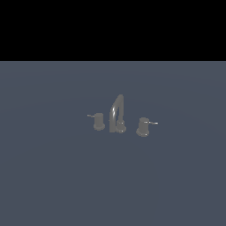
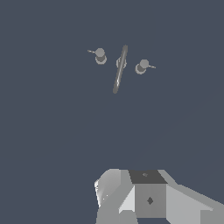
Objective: Turn on the faucet by rotating a designated handle.
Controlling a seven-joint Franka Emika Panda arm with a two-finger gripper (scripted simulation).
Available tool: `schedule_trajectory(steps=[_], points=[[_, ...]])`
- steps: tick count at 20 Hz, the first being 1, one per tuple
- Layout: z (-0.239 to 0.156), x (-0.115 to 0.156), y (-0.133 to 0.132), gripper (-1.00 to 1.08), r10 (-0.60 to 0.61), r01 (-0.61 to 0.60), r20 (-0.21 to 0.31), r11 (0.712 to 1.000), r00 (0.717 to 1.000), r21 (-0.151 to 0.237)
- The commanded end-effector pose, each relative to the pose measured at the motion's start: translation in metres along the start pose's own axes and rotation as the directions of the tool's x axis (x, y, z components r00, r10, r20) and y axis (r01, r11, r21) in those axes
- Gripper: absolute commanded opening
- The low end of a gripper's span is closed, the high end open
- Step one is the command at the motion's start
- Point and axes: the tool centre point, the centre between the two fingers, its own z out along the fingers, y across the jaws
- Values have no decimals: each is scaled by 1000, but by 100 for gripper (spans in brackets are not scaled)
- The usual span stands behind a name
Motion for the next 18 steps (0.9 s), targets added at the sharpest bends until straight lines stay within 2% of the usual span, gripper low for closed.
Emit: schedule_trajectory(steps=[1, 10, 18], points=[[0, 0, 0, -100, 0, 0, 0, 1000, 1000, 0], [12, 10, -4, -100, 54, -54, 1, 999, 999, 1], [45, 37, -12, -100, 192, -192, 4, 981, 981, 3]])
